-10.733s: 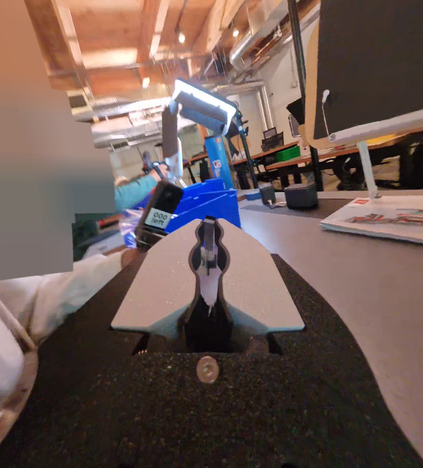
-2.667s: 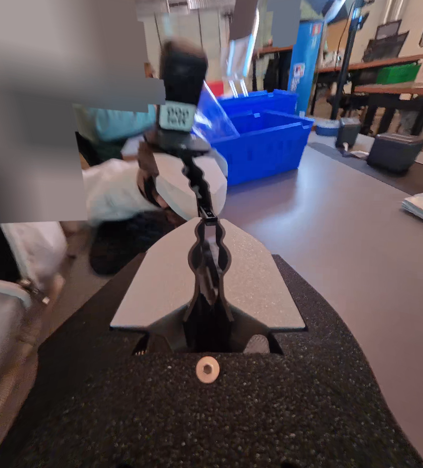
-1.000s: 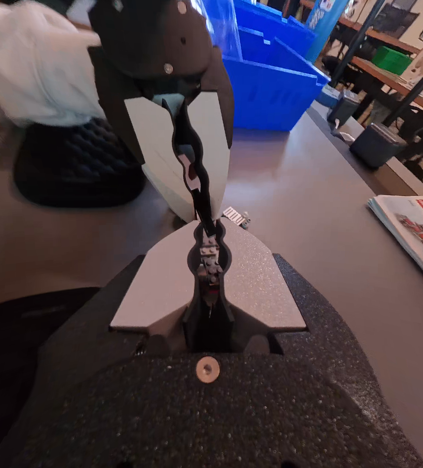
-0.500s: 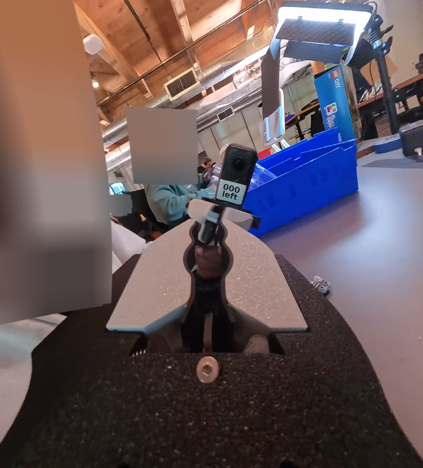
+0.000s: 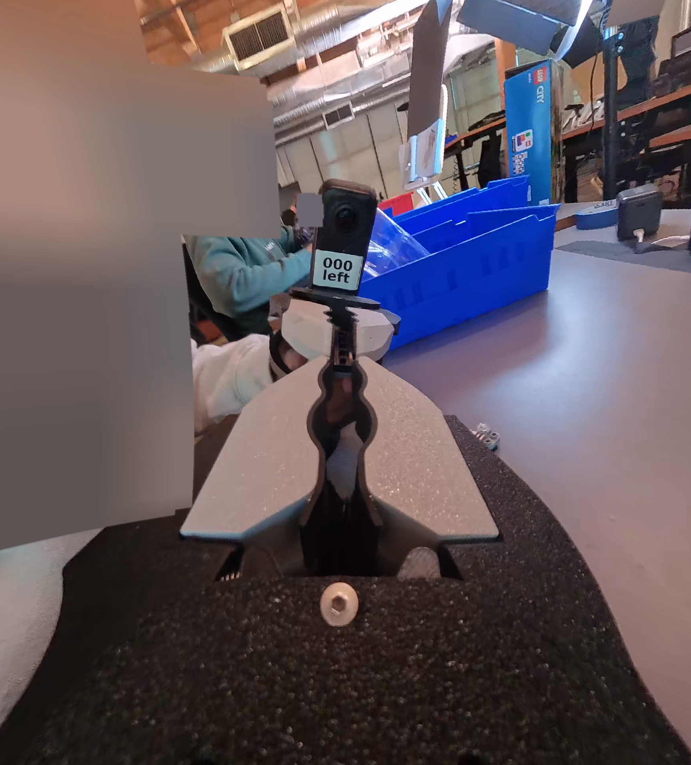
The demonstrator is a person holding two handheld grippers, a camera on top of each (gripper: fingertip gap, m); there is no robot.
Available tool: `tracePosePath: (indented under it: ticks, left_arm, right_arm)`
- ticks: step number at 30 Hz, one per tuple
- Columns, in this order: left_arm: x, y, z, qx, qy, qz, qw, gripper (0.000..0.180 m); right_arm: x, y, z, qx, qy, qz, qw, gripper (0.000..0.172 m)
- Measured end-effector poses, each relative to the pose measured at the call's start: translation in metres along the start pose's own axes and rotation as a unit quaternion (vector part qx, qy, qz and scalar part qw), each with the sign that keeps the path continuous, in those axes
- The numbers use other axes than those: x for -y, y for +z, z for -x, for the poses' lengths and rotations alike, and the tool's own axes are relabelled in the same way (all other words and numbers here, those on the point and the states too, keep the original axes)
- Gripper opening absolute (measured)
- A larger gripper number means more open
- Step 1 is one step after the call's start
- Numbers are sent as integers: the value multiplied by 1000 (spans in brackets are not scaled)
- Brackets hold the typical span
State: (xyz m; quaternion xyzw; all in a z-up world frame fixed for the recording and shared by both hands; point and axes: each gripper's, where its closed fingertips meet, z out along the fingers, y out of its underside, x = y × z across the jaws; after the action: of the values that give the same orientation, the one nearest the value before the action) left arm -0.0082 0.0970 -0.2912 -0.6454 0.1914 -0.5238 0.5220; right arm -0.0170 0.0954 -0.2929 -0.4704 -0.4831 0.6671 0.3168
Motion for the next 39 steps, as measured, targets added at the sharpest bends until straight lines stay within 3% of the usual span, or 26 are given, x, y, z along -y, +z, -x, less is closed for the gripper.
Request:
tracePosePath:
  ticks: [8,11,13,15,29,34,39]
  left_arm:
    - [7,-4,3,0,-25,-28,999,8]
    - [-6,-2,10,37,40,33,998,8]
    - [-6,-3,7,44,86,67,993,9]
    - [-3,-5,0,25,76,67,995,9]
    - [-12,-9,1,57,142,126,980,9]
    - [-27,-16,6,32,121,171,977,16]
    - [-53,-23,17,62,227,270,934,9]
  right_arm:
    - [-22,9,-3,-59,-114,104,986,7]
    - [-37,5,-12,-92,-151,155,972,8]
    - [-29,7,-7,-68,-128,110,983,7]
    - [-21,6,-1,-31,-88,70,993,7]
    - [-10,3,1,-5,-34,15,999,7]
    - [-27,5,-1,-50,-146,114,982,6]
    - [-45,5,-5,-80,-247,201,945,6]
